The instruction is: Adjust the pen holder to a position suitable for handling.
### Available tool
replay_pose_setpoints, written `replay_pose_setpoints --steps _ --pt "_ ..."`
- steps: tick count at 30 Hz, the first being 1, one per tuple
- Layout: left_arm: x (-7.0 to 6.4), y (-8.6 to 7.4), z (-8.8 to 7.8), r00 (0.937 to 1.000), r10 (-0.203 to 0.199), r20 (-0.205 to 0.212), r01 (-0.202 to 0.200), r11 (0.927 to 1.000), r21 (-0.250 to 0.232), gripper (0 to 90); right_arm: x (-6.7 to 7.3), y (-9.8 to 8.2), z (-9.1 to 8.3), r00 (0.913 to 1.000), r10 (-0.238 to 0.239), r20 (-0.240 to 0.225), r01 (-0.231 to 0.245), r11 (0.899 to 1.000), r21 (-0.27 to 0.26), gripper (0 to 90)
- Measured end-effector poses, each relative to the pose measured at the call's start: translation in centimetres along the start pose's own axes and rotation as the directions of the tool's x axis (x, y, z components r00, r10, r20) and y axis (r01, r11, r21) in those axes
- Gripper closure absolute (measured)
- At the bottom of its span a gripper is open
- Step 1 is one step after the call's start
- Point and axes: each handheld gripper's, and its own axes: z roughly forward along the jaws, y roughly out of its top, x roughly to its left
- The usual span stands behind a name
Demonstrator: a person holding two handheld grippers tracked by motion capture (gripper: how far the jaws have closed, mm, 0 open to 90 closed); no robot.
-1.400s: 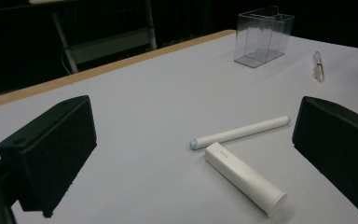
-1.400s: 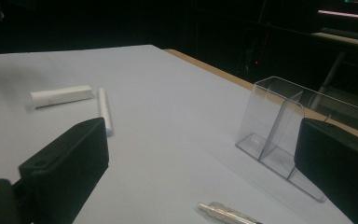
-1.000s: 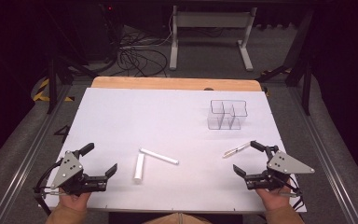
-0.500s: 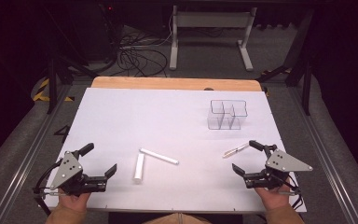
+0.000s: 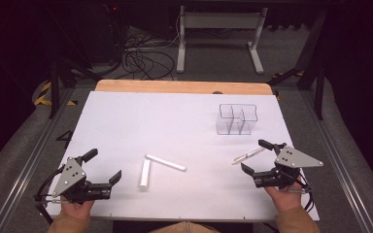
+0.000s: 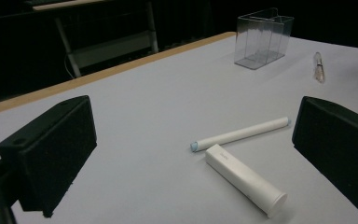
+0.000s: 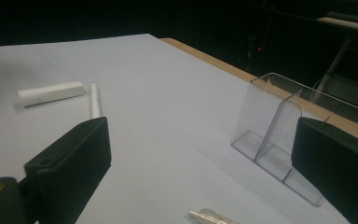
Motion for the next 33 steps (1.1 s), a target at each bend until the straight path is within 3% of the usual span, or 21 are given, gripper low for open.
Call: replay_pose_setpoints --steps 16,33 --pt "0.0 0.0 0.1 1.0 -0.005 0.002 0.005 1.0 0.002 0.5 -0.9 1.1 1.0 0.9999 -0.01 -0.009 0.01 0.999 0.035 6.5" --pt "0.1 -0.1 0.1 1.0 -0.008 0.003 0.008 0.9999 0.006 0.5 -3.1 3.0 2.4 0.9997 -0.025 -0.01 0.026 0.987 0.161 16.1"
